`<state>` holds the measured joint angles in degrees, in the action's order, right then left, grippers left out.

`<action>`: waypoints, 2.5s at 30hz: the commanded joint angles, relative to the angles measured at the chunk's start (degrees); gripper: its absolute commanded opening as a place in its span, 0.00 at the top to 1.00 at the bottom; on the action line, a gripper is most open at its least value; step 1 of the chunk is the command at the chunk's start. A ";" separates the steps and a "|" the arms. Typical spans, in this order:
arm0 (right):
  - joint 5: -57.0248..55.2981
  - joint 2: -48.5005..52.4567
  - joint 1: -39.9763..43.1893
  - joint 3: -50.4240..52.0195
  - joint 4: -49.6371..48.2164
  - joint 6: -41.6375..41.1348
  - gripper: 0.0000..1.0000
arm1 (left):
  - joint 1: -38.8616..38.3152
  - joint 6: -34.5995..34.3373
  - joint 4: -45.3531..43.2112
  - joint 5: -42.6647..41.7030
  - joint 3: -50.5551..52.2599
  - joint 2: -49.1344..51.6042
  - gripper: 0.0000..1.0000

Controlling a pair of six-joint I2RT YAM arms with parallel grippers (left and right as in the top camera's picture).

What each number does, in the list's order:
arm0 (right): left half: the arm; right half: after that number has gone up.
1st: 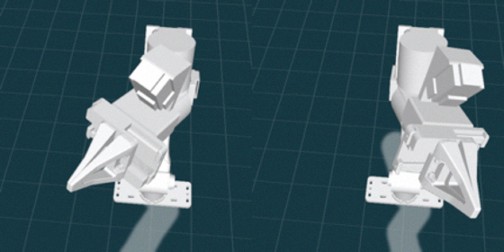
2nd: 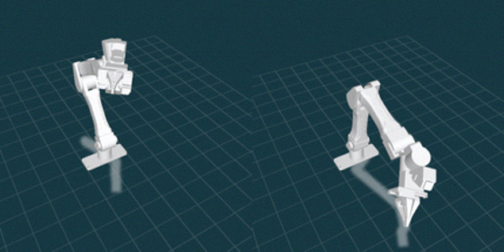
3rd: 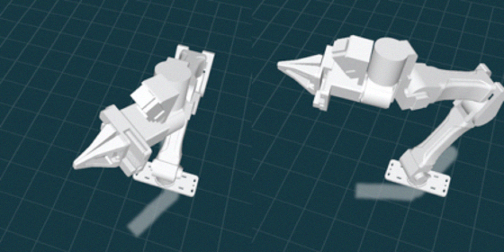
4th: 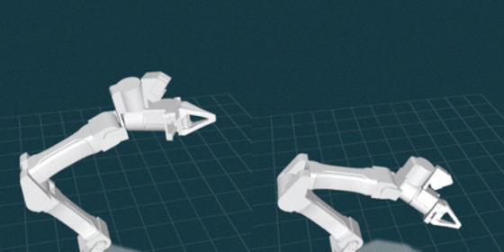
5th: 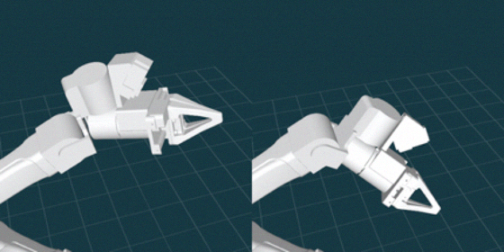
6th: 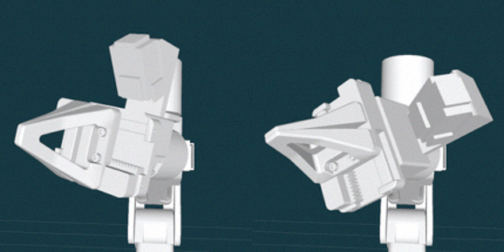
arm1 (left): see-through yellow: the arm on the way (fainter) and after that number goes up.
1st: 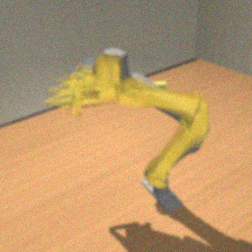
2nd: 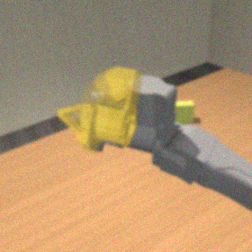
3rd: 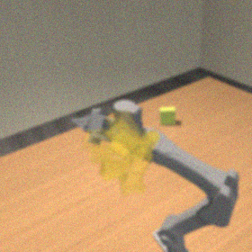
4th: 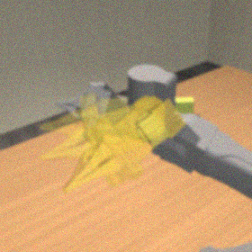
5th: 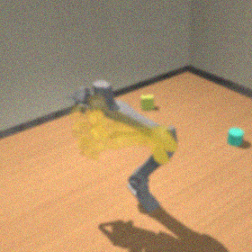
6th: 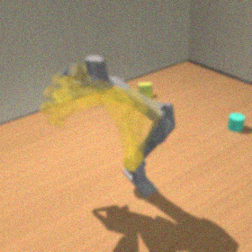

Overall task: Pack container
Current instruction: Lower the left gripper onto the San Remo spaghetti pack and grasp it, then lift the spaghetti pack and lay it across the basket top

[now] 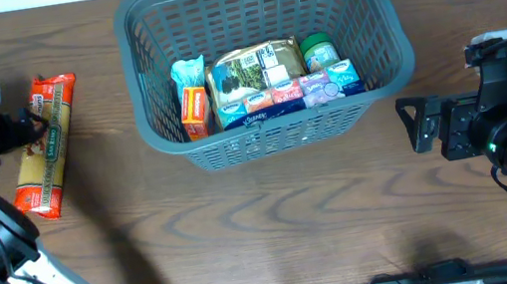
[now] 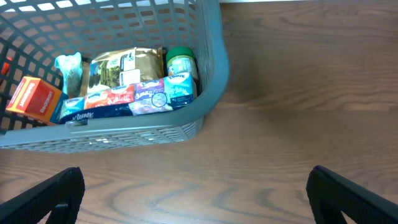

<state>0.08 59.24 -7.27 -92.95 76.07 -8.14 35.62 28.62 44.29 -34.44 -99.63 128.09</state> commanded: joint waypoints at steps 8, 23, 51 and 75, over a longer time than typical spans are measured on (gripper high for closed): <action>0.17 0.02 0.48 -0.09 0.24 -0.57 0.01 | -4.20 1.33 -0.90 4.04 0.04 4.22 0.01; 0.17 0.02 0.48 -0.09 0.24 -0.57 0.01 | -10.03 1.29 -1.11 17.59 0.07 6.47 0.01; 0.20 0.00 0.48 -0.11 0.24 -0.59 0.01 | -10.40 -8.63 -0.72 18.10 -2.97 5.35 0.94; 0.17 0.00 0.48 -0.11 0.24 -0.59 0.01 | 1.44 -65.24 -35.12 -55.04 -5.20 -27.45 0.94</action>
<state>0.08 59.24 -7.27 -92.95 76.09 -8.14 39.83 -17.39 15.59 -70.32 -103.37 103.50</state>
